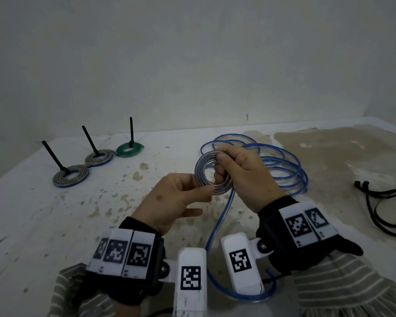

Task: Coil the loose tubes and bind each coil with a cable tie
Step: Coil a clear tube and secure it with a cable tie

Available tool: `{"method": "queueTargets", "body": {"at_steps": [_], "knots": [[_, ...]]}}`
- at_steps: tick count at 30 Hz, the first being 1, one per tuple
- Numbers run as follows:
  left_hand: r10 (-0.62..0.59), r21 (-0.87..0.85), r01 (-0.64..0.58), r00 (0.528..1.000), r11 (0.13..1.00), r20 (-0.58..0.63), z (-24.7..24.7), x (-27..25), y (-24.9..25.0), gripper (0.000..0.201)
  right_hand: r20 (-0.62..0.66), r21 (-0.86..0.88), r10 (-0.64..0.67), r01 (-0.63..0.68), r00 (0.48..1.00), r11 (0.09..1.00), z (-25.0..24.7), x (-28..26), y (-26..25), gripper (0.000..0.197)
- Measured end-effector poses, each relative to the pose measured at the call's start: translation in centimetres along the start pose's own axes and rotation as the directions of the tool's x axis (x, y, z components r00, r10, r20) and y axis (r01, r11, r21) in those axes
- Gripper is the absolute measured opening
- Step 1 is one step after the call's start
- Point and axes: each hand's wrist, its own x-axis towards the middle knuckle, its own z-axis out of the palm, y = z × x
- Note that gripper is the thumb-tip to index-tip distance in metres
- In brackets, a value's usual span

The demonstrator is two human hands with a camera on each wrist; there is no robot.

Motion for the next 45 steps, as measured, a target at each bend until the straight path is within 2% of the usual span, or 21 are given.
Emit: {"method": "queueTargets", "body": {"at_steps": [2, 4, 6, 8, 10, 14, 17, 20, 25, 28, 31, 34, 39, 42, 45], "knots": [[0.051, 0.076, -0.048, 0.998, 0.996, -0.031, -0.5, 0.0, 0.1, 0.008, 0.064, -0.021, 0.019, -0.018, 0.998, 1.000, 0.2, 0.0, 0.1, 0.023], [0.138, 0.089, -0.130, 0.987, 0.988, -0.085, -1.0, 0.0, 0.3, 0.014, 0.113, -0.161, 0.002, 0.016, 0.994, 0.987, 0.3, -0.1, 0.1, 0.023], [0.206, 0.078, -0.197, 0.969, 0.977, -0.136, -1.5, 0.1, 0.4, 0.023, 0.133, -0.252, -0.016, 0.049, 0.991, 0.967, 0.5, -0.2, 0.1, 0.024], [0.239, 0.104, -0.227, 0.962, 0.968, -0.128, -1.8, 0.1, 0.5, 0.020, 0.122, -0.251, -0.024, 0.054, 0.992, 0.966, 0.6, -0.3, 0.1, 0.022], [0.228, 0.117, -0.219, 0.971, 0.969, -0.073, -1.9, 0.0, 0.5, 0.019, 0.118, -0.223, -0.015, 0.041, 0.993, 0.974, 0.6, -0.4, 0.1, 0.018], [0.232, 0.027, -0.232, 0.973, 0.972, 0.004, -1.8, -0.2, 0.7, 0.044, 0.118, -0.138, -0.021, 0.038, 0.993, 0.990, 0.5, -0.4, 0.0, 0.013], [0.265, -0.061, -0.268, 0.963, 0.961, -0.053, -1.8, -0.2, 1.0, 0.059, 0.068, -0.050, -0.035, 0.039, 0.997, 0.998, 0.4, -0.3, -0.2, 0.009], [0.247, -0.163, -0.262, 0.963, 0.951, -0.106, -1.5, -0.2, 1.2, 0.060, 0.025, -0.019, -0.021, 0.021, 0.999, 1.000, 0.4, -0.2, -0.2, 0.011], [0.161, -0.127, -0.162, 0.987, 0.979, -0.017, -1.4, -0.5, 1.1, 0.066, 0.061, -0.136, -0.068, 0.076, 0.996, 0.988, 0.5, -0.2, 0.2, 0.023], [0.167, -0.071, -0.171, 0.984, 0.983, -0.065, -1.6, -0.5, 1.1, 0.072, 0.101, -0.259, -0.077, 0.100, 0.992, 0.961, 0.6, -0.2, 0.4, 0.022], [0.227, -0.030, -0.232, 0.968, 0.972, -0.106, -1.5, -0.5, 1.1, 0.073, 0.123, -0.294, -0.093, 0.126, 0.988, 0.947, 0.9, -0.3, 0.3, 0.021], [0.268, -0.040, -0.277, 0.951, 0.960, -0.156, -1.4, -0.5, 1.3, 0.071, 0.089, -0.214, -0.104, 0.121, 0.991, 0.969, 1.1, -0.3, 0.2, 0.015], [0.257, -0.207, -0.317, 0.928, 0.925, -0.271, -1.5, -0.4, 1.4, 0.056, 0.073, -0.042, -0.005, 0.008, 0.997, 0.999, 1.0, -0.2, -0.3, 0.020], [0.231, -0.260, -0.292, 0.943, 0.920, -0.241, -1.0, -0.2, 1.2, 0.050, 0.057, -0.002, 0.007, -0.007, 0.998, 1.000, 0.9, -0.1, -0.4, 0.023], [0.207, -0.212, -0.239, 0.965, 0.948, -0.162, -0.4, -0.2, 1.0, 0.048, 0.032, -0.086, -0.038, 0.040, 0.999, 0.996, 0.4, 0.1, -0.1, 0.028]]}}
